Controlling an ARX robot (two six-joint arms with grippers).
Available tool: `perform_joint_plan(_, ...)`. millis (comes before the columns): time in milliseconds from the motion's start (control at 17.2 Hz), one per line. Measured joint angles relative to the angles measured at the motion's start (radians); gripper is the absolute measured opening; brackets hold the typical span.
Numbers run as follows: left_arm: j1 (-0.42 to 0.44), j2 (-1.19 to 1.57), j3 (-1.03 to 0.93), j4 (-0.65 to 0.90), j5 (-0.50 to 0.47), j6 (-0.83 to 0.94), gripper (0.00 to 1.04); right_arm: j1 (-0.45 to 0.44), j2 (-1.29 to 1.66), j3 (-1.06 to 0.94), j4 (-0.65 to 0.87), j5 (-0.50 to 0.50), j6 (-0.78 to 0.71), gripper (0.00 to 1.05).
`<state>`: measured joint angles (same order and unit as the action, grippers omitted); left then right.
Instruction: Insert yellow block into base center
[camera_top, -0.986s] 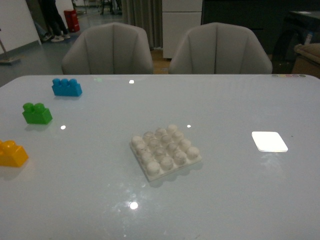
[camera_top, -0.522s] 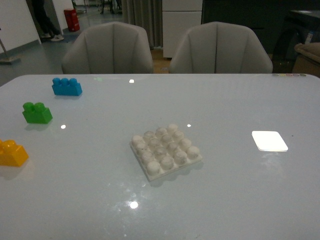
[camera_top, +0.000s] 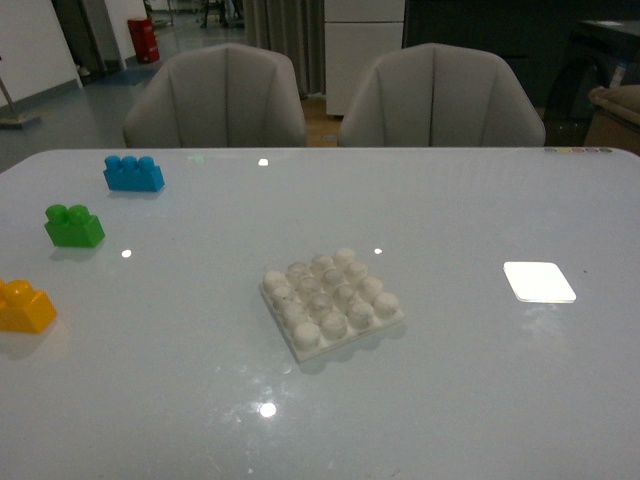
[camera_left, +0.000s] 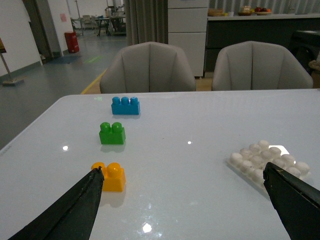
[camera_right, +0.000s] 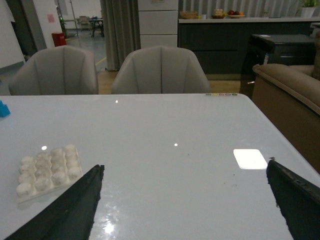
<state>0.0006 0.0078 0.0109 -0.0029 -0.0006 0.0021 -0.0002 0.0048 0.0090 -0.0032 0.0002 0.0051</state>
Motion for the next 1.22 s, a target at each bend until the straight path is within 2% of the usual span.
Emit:
perform_joint_plan(116, 0.000, 0.000, 0.000, 0.000, 0.000, 0.000, 0.98, 0.000, 0.000, 0.000, 0.000, 0.000, 0.000, 0.97)
perform_joint_plan(174, 0.023, 0.029, 0.037, -0.127, 0.063, 0.016, 0.98, 0.000, 0.000, 0.000, 0.000, 0.000, 0.000, 0.98)
perform_joint_plan(290, 0.145, 0.262, 0.195, -0.378, 0.259, 0.076, 0.98, 0.000, 0.000, 0.000, 0.000, 0.000, 0.000, 0.98)
perform_joint_plan(348, 0.197, 0.290, 0.223, -0.368, 0.344, 0.091, 0.98, 0.000, 0.000, 0.000, 0.000, 0.000, 0.000, 0.98)
perform_joint_plan(522, 0.320, 0.436, 0.258, -0.201, 0.457, 0.138, 0.98, 0.000, 0.000, 0.000, 0.000, 0.000, 0.000, 0.98)
perform_joint_plan(638, 0.360, 0.629, 0.275, -0.045, 0.467, 0.168, 0.98, 0.000, 0.000, 0.000, 0.000, 0.000, 0.000, 0.98)
perform_joint_plan(754, 0.327, 0.952, 0.384, 0.211, 0.436, 0.217, 0.98, 0.000, 0.000, 0.000, 0.000, 0.000, 0.000, 0.98)
perform_joint_plan(870, 0.295, 1.247, 0.554, 0.350, 0.395, 0.258, 0.98, 0.000, 0.000, 0.000, 0.000, 0.000, 0.000, 0.98)
perform_joint_plan(1044, 0.257, 1.608, 0.771, 0.327, 0.337, 0.299, 0.98, 0.000, 0.000, 0.000, 0.000, 0.000, 0.000, 0.98)
perform_joint_plan(1218, 0.273, 1.838, 0.975, 0.230, 0.323, 0.316, 0.98, 0.000, 0.000, 0.000, 0.000, 0.000, 0.000, 0.98)
